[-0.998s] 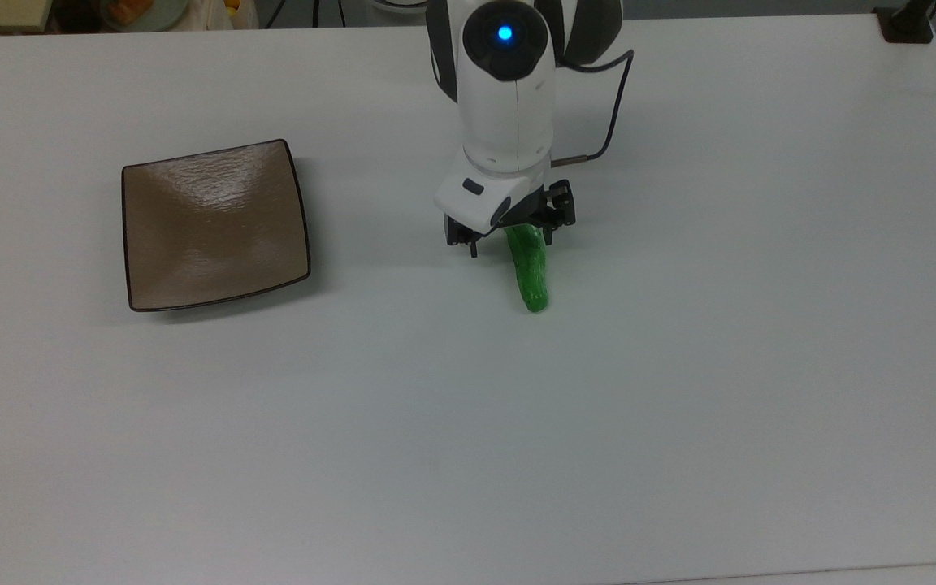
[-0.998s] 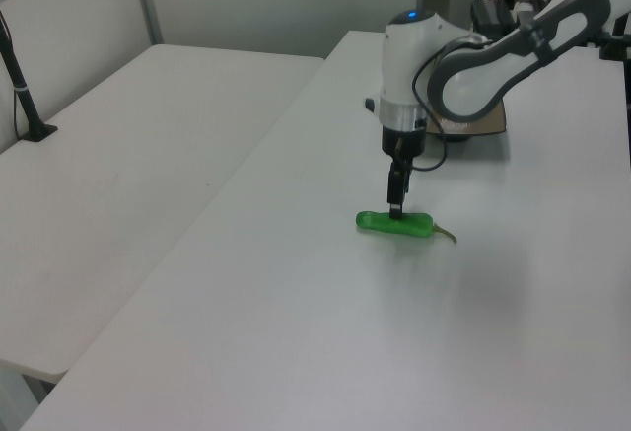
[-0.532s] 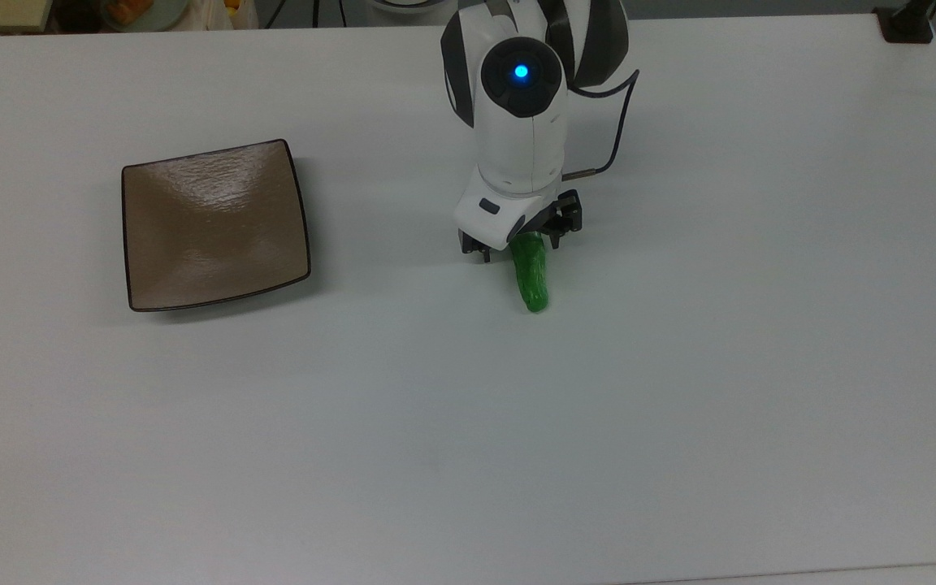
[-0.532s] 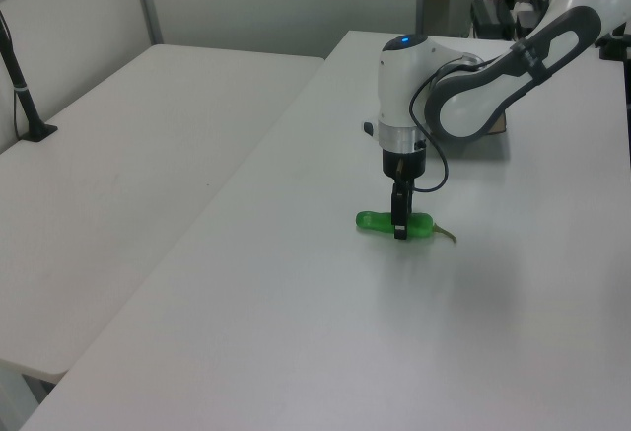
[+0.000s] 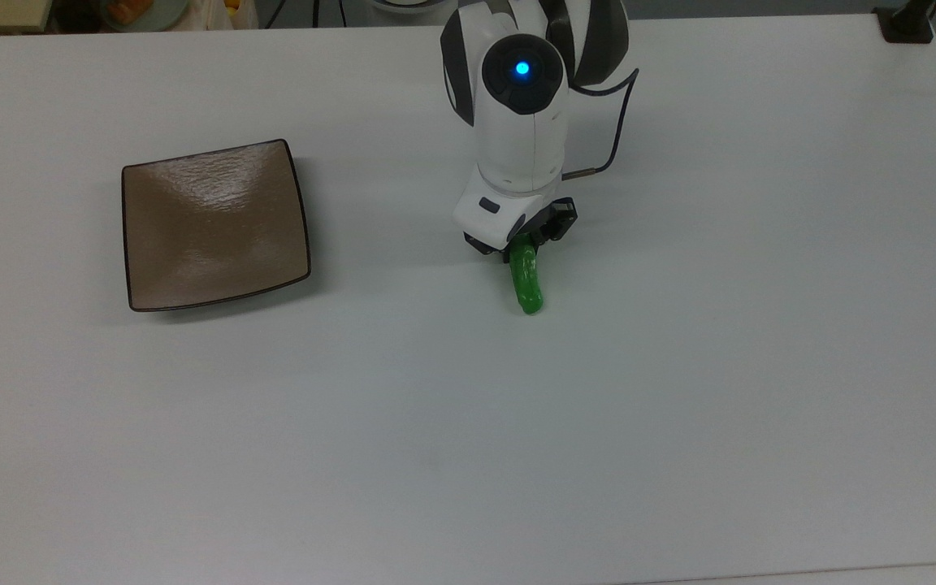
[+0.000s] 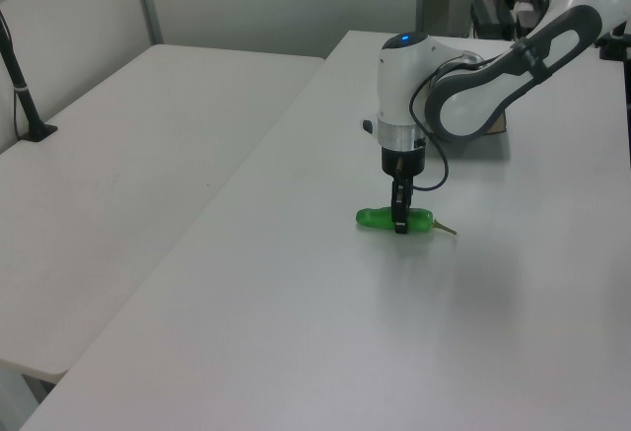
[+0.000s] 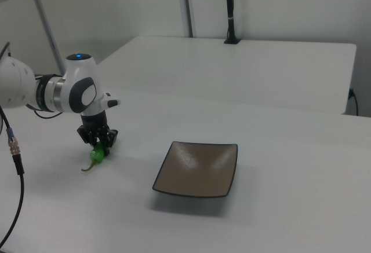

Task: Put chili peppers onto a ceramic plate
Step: 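Lift the chili pepper and carry it over the brown square plate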

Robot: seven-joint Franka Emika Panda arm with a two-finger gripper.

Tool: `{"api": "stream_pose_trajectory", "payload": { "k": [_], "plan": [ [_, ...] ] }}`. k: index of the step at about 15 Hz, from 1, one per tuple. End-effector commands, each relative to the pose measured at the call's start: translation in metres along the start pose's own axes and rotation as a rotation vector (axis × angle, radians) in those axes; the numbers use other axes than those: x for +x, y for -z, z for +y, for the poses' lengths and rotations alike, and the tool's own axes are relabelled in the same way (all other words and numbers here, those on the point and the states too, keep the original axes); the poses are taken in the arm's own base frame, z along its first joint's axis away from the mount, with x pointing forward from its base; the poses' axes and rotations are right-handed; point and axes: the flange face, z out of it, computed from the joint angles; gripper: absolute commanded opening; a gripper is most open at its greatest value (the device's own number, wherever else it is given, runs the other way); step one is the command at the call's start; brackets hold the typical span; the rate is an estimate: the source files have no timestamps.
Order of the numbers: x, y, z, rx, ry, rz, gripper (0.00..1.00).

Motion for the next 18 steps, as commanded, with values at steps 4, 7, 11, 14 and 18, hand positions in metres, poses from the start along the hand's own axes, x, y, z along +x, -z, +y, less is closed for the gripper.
{"api": "stream_pose_trajectory", "payload": {
  "k": [4,7,11,14,18],
  "plan": [
    [-0.004,0.042,0.008,-0.063,0.102,0.028,0.04],
    [-0.014,0.082,0.04,-0.091,0.189,0.013,0.04],
    [-0.03,0.145,0.109,-0.129,0.256,0.008,0.04],
    [-0.041,0.164,0.166,-0.155,0.257,0.009,0.05],
    [-0.051,0.163,0.21,-0.169,0.271,-0.001,0.05]
  ]
}}
